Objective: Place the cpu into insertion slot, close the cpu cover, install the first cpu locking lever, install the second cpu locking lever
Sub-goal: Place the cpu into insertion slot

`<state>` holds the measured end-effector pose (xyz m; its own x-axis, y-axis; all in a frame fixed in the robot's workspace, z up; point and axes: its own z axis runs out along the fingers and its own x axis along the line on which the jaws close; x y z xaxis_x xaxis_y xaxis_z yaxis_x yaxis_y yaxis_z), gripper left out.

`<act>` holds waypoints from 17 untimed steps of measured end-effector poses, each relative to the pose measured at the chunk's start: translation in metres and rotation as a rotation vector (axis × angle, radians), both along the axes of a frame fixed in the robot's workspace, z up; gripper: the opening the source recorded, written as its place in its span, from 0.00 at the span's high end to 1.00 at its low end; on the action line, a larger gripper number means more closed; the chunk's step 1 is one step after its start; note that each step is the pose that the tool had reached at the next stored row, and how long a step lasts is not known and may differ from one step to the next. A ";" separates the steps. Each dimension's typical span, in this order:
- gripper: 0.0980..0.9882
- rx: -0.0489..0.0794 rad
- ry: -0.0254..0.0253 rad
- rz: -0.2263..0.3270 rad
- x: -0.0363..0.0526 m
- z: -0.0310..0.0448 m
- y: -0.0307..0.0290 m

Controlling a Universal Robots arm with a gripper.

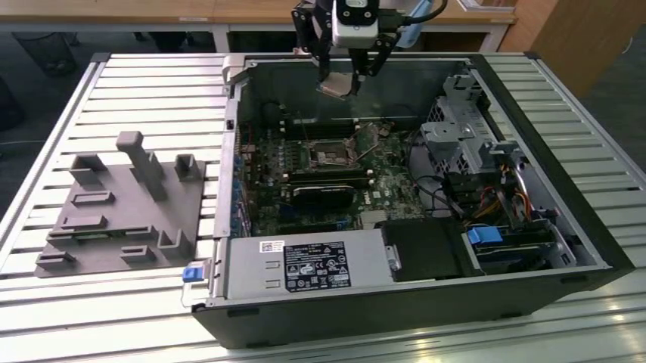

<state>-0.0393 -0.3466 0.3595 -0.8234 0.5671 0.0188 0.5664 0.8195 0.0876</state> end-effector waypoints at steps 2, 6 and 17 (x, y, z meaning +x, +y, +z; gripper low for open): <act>0.50 0.000 0.0000 -0.007 0.0000 -0.0001 0.0000; 0.50 0.000 0.0000 -0.016 0.0000 -0.0003 0.0006; 0.50 -0.006 -0.0001 -0.121 0.0000 -0.0013 0.0007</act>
<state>-0.0393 -0.3459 0.3582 -0.7493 0.6621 0.0152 0.6608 0.7459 0.0831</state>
